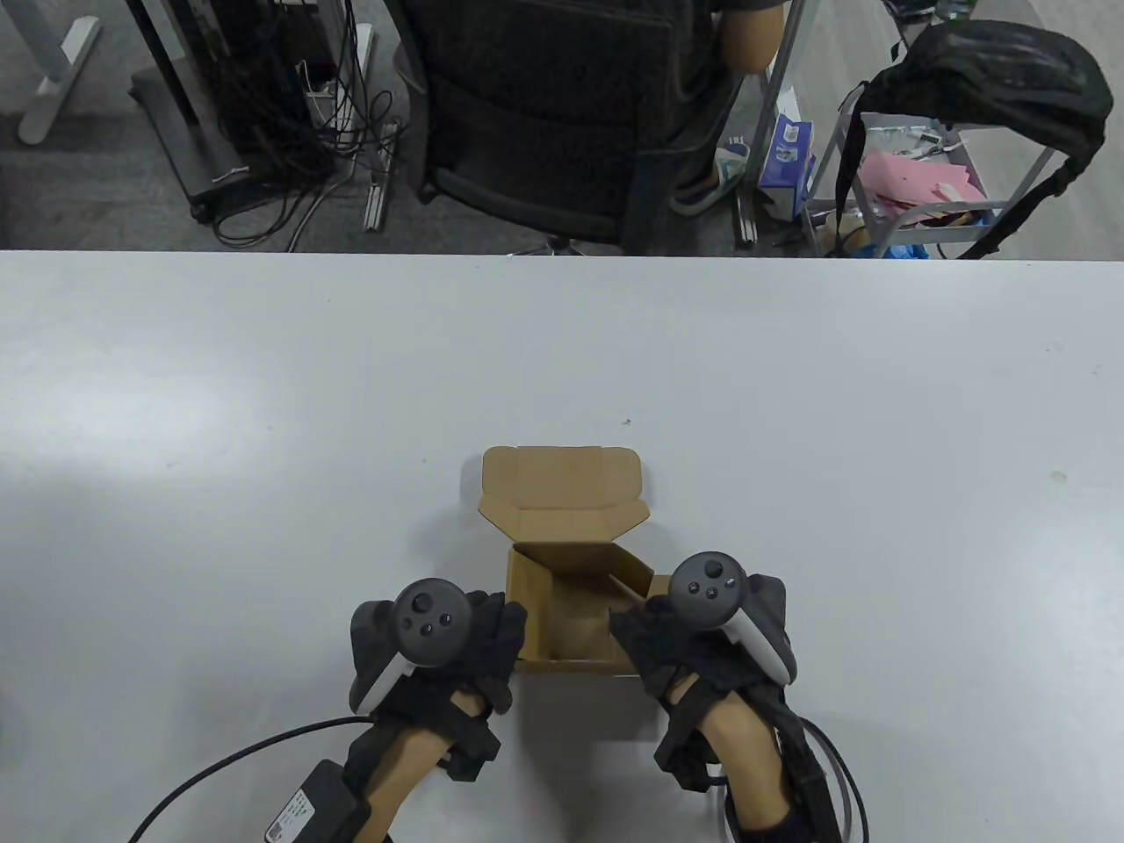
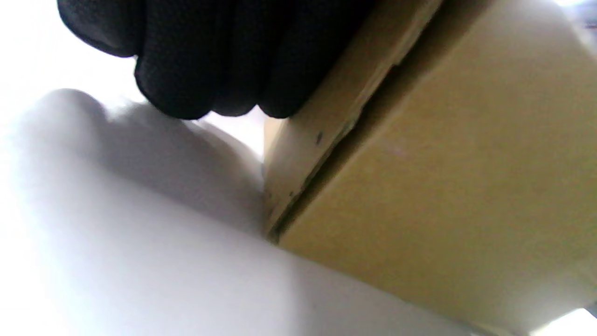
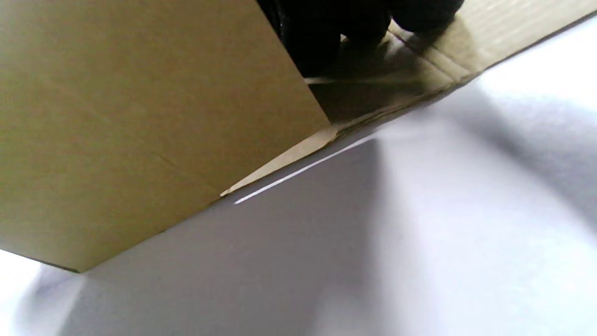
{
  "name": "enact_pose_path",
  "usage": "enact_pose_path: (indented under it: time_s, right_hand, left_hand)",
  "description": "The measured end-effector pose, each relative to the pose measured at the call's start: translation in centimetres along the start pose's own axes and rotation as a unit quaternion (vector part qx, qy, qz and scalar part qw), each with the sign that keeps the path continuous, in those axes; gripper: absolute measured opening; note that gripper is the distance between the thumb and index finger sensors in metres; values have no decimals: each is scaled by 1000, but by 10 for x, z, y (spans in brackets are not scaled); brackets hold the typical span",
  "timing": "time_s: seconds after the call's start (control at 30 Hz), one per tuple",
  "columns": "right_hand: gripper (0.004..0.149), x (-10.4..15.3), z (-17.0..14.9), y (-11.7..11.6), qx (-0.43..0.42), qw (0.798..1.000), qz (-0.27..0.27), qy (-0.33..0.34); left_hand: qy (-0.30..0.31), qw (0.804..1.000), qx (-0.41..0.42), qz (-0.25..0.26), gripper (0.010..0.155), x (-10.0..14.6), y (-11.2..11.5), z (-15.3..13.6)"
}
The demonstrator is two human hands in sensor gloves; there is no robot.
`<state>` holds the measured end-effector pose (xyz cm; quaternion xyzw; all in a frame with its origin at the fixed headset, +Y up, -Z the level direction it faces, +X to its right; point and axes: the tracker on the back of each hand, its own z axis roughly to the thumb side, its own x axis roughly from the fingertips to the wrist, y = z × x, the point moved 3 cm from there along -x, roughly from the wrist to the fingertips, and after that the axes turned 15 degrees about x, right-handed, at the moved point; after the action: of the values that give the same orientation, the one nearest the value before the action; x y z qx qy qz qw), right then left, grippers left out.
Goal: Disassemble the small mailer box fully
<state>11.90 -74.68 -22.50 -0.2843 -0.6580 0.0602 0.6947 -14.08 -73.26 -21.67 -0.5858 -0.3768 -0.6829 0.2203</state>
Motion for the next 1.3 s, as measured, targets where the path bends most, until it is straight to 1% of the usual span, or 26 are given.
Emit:
enact_pose_path:
  time_s: [0.13, 0.27, 0.3, 0.33, 0.4, 0.43, 0.47, 0.5, 0.53, 0.57, 0.6, 0.63, 0.67, 0.7, 0.77, 0.8, 0.83, 0.93, 1.0, 1.07, 1.13, 1.2, 1.3]
  right_hand:
    - [67, -1, -7, 0, -28, 999, 19, 4]
    - [65, -2, -12, 0, -46, 999, 27, 0]
    - [65, -2, -11, 0, -42, 999, 26, -1]
    - [64, -2, -11, 0, -40, 999, 26, -1]
    - [64, -2, -11, 0, -38, 999, 26, -2]
    - [64, -2, -11, 0, -36, 999, 26, -1]
    - [64, -2, -11, 0, -35, 999, 26, 0]
    - [64, -2, -11, 0, -35, 999, 27, 1]
    - [64, -3, -11, 0, -35, 999, 28, 2]
    - [64, -3, -12, 0, -36, 999, 29, 3]
    - [64, -3, -12, 0, -39, 999, 31, 3]
    - [64, -3, -13, -1, -40, 999, 32, 3]
    - [64, -3, -13, -1, -41, 999, 32, 3]
    - [64, -3, -13, -1, -40, 999, 32, 4]
    - [62, -3, -13, -1, -41, 999, 34, 4]
    - [60, -3, -14, -1, -39, 999, 33, 2]
    - [59, -3, -14, -1, -38, 999, 33, 1]
    - [61, -4, -14, -1, -41, 998, 38, 6]
    - [61, -4, -15, -1, -40, 998, 38, 5]
    - [61, -4, -15, -1, -43, 998, 40, 7]
    - [61, -4, -15, -1, -42, 998, 40, 8]
    - [62, -4, -14, -1, -40, 998, 39, 8]
    - [62, -5, -14, -2, -40, 998, 41, 10]
  left_hand:
    - [-5, 999, 37, -22, 72, -1, -2, -7]
    - [-5, 999, 44, -21, 72, -1, -6, -8]
    - [-3, 999, 46, -12, 71, 0, -10, -7]
    - [14, 999, 41, 13, 70, 3, -16, -1]
    - [88, 993, 4, 80, 70, 10, -29, 18]
    - [156, 980, -33, 122, 69, 16, -36, 37]
    - [222, 964, -66, 128, 68, 21, -37, 58]
    - [252, 957, -83, 113, 67, 22, -35, 71]
    - [271, 954, -101, 74, 66, 23, -25, 90]
    - [270, 956, -113, 32, 66, 21, -15, 101]
    - [253, 959, -127, -15, 66, 17, -3, 110]
    - [236, 958, -147, -72, 66, 11, 14, 118]
    - [227, 953, -165, -114, 67, 6, 27, 121]
    - [211, 947, -196, -143, 67, -1, 42, 122]
    - [218, 932, -237, -165, 67, -9, 59, 124]
    - [222, 928, -247, -167, 68, -12, 65, 123]
    - [224, 928, -245, -167, 69, -15, 69, 122]
    - [165, 933, -242, -211, 74, -28, 81, 109]
    - [151, 932, -244, -223, 81, -33, 85, 103]
    - [149, 935, -232, -222, 84, -34, 84, 100]
    - [154, 936, -245, -202, 82, -33, 79, 100]
    - [160, 931, -262, -195, 79, -28, 72, 99]
    - [195, 943, -219, -157, 75, -20, 59, 101]
